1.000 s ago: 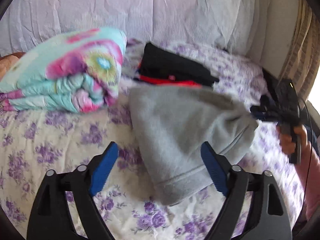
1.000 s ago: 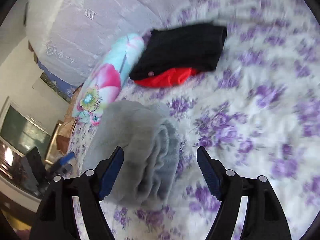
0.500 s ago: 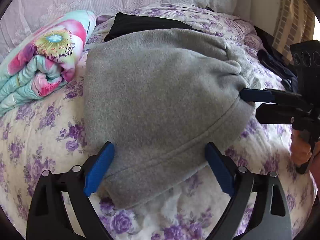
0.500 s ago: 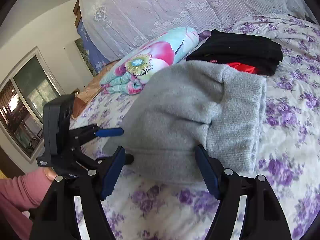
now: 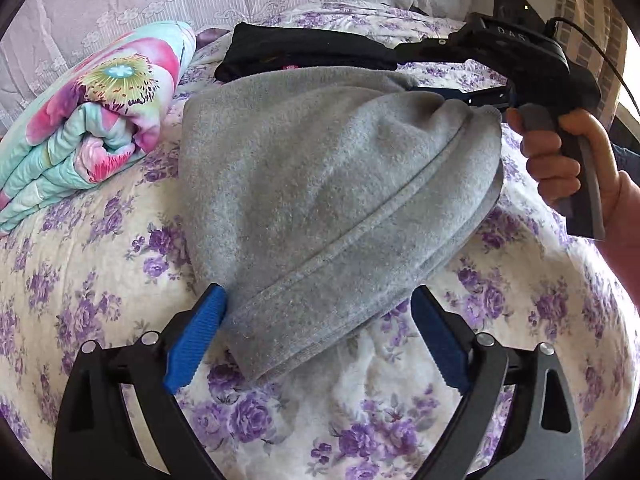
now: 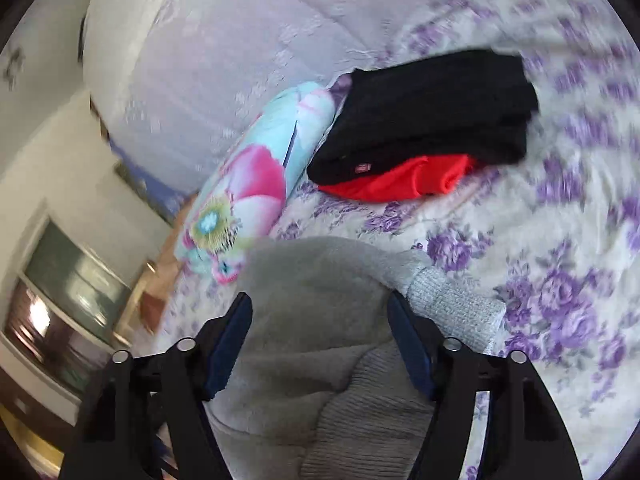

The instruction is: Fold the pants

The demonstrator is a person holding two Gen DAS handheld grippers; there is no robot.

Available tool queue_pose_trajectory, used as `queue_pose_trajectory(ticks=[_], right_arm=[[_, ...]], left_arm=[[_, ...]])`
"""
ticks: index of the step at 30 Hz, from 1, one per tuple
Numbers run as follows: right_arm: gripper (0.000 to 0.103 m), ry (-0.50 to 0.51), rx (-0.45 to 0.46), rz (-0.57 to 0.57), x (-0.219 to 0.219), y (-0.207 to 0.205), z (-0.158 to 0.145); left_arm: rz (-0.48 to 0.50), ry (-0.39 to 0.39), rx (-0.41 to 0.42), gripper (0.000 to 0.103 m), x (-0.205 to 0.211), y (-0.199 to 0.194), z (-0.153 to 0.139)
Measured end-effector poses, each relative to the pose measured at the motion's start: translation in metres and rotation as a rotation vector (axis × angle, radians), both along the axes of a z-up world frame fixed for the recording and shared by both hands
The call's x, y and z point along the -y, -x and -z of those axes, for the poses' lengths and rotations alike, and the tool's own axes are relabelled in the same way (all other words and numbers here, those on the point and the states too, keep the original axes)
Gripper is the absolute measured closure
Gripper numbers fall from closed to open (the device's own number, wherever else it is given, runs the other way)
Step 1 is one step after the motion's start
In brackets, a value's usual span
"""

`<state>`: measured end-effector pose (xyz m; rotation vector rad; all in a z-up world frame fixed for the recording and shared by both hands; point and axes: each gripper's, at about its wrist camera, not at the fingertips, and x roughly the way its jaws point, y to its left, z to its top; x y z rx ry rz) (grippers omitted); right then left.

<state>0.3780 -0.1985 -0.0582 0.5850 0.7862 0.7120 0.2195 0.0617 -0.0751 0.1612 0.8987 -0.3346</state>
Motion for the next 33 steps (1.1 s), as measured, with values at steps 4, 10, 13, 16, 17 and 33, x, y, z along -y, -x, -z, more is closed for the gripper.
queue_pose_trajectory(ticks=[4, 10, 13, 16, 17, 33], right_arm=[[0.029, 0.013, 0.010, 0.072, 0.004, 0.038, -0.022], [0.007, 0.127, 0.194, 0.127, -0.002, 0.144, -0.073], [0.004, 0.235, 0.289, 0.206, -0.014, 0.197, -0.082], [0.004, 0.369, 0.358, 0.279, -0.033, 0.243, -0.078], [0.004, 0.413, 0.370, 0.294, -0.038, 0.257, -0.075], [0.004, 0.591, 0.329, 0.431, -0.054, 0.301, 0.002]], left_arm=[[-0.037, 0.032, -0.008, 0.012, -0.009, 0.001, -0.010], [-0.161, 0.082, 0.154, 0.004, -0.027, 0.043, -0.066], [-0.215, 0.048, 0.227, 0.004, -0.025, 0.070, -0.081], [-0.256, 0.035, 0.231, 0.004, -0.022, 0.092, -0.086], [-0.260, 0.043, 0.230, 0.004, -0.022, 0.096, -0.086], [-0.365, 0.104, 0.226, 0.004, -0.027, 0.140, -0.042]])
